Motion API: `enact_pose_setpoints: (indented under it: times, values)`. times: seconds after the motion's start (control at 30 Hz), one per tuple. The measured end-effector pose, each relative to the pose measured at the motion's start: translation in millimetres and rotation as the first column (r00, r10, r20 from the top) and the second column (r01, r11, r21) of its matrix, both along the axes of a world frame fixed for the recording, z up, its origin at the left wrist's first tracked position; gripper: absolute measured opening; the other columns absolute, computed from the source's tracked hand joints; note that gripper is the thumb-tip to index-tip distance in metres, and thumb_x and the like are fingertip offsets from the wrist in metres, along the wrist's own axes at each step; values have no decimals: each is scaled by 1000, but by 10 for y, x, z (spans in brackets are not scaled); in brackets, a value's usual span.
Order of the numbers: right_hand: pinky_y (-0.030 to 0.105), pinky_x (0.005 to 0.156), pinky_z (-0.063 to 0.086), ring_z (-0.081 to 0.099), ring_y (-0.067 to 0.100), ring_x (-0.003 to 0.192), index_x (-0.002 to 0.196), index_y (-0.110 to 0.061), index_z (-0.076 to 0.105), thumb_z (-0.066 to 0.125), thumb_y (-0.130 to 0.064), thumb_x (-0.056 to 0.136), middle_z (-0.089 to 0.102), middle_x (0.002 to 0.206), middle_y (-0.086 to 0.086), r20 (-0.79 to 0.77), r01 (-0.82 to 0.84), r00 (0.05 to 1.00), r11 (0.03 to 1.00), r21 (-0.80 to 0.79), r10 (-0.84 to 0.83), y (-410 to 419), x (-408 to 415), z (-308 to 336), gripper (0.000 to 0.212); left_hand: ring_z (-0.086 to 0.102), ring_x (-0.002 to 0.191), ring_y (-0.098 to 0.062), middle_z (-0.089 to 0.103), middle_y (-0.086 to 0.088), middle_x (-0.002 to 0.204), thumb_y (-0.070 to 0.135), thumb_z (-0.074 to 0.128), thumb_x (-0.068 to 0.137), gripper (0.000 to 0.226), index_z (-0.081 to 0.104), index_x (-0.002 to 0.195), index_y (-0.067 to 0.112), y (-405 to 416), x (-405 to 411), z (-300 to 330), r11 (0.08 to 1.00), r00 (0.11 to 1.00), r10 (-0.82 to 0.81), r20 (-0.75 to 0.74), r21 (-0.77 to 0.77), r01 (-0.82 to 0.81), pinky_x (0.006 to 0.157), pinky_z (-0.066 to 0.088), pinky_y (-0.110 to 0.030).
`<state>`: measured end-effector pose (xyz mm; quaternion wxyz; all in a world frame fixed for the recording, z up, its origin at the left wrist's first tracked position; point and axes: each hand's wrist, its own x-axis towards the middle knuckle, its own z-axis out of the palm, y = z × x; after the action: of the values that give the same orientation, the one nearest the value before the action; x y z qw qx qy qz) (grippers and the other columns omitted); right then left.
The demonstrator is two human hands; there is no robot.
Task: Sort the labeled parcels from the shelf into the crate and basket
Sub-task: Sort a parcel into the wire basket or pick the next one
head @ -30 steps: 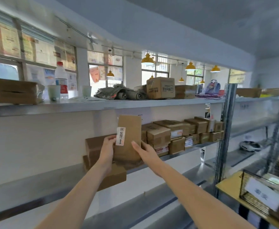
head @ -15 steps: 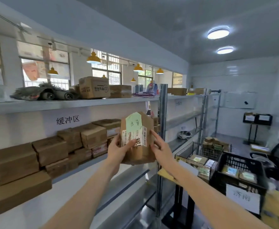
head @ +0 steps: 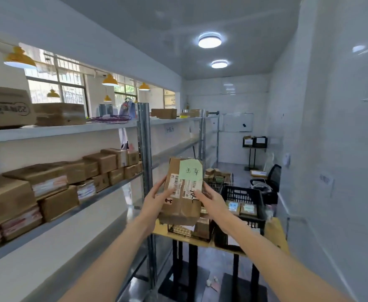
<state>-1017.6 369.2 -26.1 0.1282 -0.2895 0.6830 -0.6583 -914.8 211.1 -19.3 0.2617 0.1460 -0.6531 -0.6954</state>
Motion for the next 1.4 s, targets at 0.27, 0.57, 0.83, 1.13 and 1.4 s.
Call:
enact_pose_setpoints:
  times: [0.27,0.57,0.83,1.13,1.4]
  values:
    - [27,82,57,65,7,104,152,-37,36,55,-28,104,65,120,-9,-17,132,991,990,42,-131,-103,-1321,77,52,67,103,-19,63,4,126,32,70,94,59,43,144,47,-252,-1483,45,992,994,-106,18,-72,107,71,56,-33]
    - [51,114,39,47,21,133,156,-37,30,52,-41,104,53,128,-8,-138,189,977,955,227,-160,-627,-2672,86,57,62,100,-19,52,-7,145,36,68,95,68,33,152,46,-1104,-2848,-54,997,996,-48,71,-53,51,66,49,-32]
    - [49,111,42,47,16,127,158,-35,27,52,-49,102,52,127,-11,-102,146,988,934,327,-119,-1094,-3647,-317,63,67,93,-19,58,-7,138,31,67,96,68,33,154,42,-1713,-3791,-384,1000,989,1,145,-23,3,61,51,-32]
    - [38,99,48,54,14,111,159,-32,26,50,-49,102,55,132,-6,-45,82,997,923,377,-70,-1937,-5272,-962,64,70,93,-25,60,-10,136,29,67,97,65,36,153,39,-2478,-5355,-1012,1000,959,20,284,-15,-16,61,54,-33]
    - [43,107,45,52,30,131,158,-28,28,51,-44,103,46,151,1,84,-3,995,869,495,-45,-2673,-6961,-2018,62,68,96,-24,61,-1,131,28,69,95,58,44,146,43,-3044,-6999,-1883,1000,869,8,494,-1,-9,71,56,-36]
